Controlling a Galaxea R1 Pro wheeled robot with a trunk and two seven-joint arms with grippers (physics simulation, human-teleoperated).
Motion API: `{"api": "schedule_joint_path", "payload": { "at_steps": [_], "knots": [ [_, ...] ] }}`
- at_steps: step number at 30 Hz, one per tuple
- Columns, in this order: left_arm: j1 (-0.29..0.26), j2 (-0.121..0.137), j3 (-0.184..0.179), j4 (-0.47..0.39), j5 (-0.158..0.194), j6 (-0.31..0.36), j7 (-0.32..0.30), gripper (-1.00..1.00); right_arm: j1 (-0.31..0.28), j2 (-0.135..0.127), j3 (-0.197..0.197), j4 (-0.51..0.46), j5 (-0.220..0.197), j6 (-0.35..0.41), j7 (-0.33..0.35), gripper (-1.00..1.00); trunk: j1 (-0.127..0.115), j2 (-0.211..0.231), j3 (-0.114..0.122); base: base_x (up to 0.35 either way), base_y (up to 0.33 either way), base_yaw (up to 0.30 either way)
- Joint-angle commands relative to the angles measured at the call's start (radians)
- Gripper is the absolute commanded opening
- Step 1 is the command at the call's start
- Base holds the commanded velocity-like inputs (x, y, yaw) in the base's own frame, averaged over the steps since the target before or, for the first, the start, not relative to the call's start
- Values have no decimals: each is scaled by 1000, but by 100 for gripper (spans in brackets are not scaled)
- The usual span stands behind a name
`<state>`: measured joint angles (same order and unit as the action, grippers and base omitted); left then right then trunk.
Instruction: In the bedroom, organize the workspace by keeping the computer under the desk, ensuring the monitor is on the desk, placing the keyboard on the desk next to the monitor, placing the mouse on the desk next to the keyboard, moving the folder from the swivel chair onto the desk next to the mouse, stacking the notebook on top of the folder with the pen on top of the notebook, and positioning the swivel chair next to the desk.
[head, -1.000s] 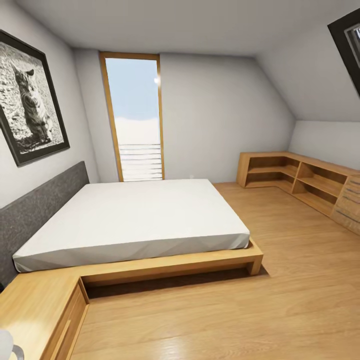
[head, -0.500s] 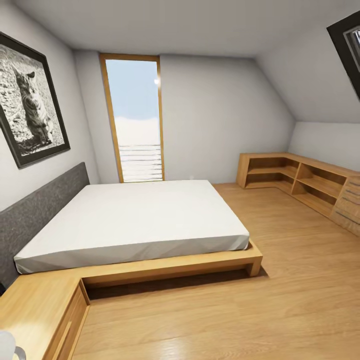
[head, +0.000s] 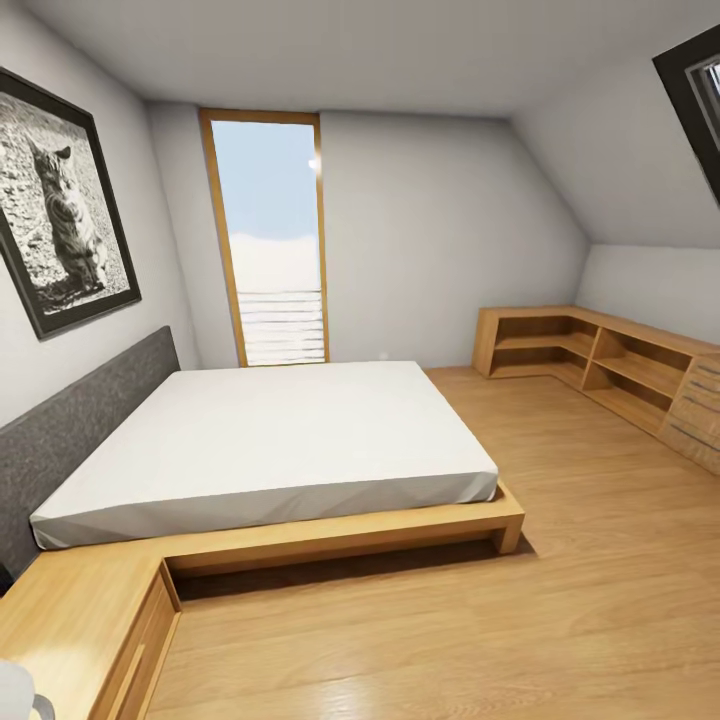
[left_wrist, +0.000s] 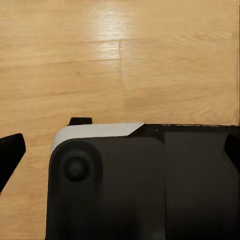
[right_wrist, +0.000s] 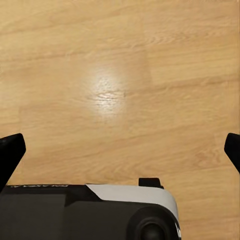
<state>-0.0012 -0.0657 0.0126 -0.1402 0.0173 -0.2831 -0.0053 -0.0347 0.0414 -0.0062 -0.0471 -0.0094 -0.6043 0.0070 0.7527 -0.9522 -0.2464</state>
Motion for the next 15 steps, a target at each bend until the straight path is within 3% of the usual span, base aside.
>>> {"api": "schedule_joint_path", "payload": {
  "at_steps": [1, 6, 9, 15],
  "knots": [
    [0, -6, -1, -11, -4, -25, -1, 100, -1, 1, 0, 0, -1, -4, 1, 100, 0, -1, -1, 0, 0, 0],
    [0, -20, -3, -63, -54, -58, -1, 100, -1, 1, 1, -3, 2, -5, 1, 100, 0, -1, -1, 0, 0, 0],
    [0, -42, -4, -97, -89, -70, 0, 100, -1, 1, 3, -18, 4, -8, 2, 100, 0, -1, -1, 0, 0, 0],
    [0, -55, 3, -155, -92, -124, 8, 100, -1, 2, 1, -59, -3, -7, 1, 100, 0, -1, -1, 0, 0, 0]
  ]
}}
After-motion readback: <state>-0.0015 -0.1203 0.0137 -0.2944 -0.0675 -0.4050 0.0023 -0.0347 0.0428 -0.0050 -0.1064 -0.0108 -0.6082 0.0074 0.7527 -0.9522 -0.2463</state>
